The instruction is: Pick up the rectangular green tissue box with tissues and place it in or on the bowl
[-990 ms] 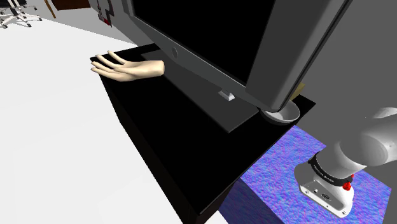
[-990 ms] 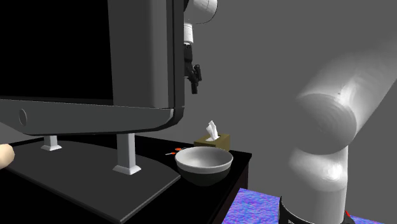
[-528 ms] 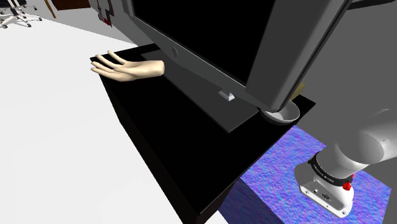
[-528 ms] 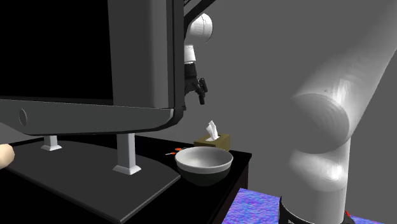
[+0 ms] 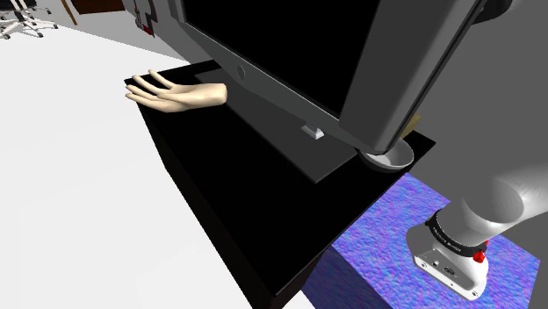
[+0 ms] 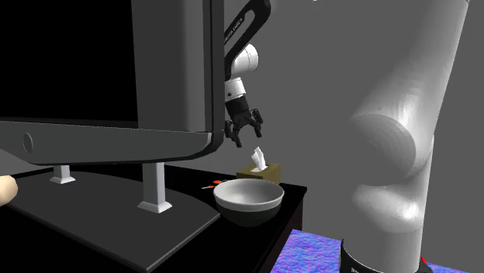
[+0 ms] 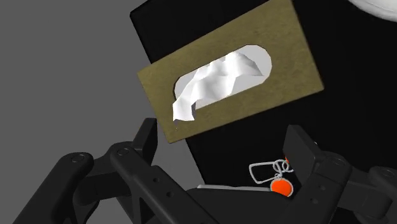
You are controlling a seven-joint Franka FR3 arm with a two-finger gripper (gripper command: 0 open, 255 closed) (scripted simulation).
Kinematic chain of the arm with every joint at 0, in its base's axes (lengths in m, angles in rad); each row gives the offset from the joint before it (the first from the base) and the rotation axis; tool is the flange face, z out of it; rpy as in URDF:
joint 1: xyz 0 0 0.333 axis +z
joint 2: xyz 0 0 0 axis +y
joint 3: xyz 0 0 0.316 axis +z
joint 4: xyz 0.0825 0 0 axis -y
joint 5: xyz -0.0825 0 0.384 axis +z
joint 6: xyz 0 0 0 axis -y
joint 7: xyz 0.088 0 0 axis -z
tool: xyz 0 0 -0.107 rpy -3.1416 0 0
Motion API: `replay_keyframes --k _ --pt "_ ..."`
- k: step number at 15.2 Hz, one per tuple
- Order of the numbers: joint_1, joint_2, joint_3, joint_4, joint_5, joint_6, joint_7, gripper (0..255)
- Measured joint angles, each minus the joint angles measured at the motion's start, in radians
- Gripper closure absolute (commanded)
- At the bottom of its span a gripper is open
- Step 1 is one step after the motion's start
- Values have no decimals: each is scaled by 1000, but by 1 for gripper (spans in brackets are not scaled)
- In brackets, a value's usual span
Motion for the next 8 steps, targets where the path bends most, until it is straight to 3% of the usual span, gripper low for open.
replay_keyframes --k 8 --pt "-39 103 -37 2 -56 81 18 0"
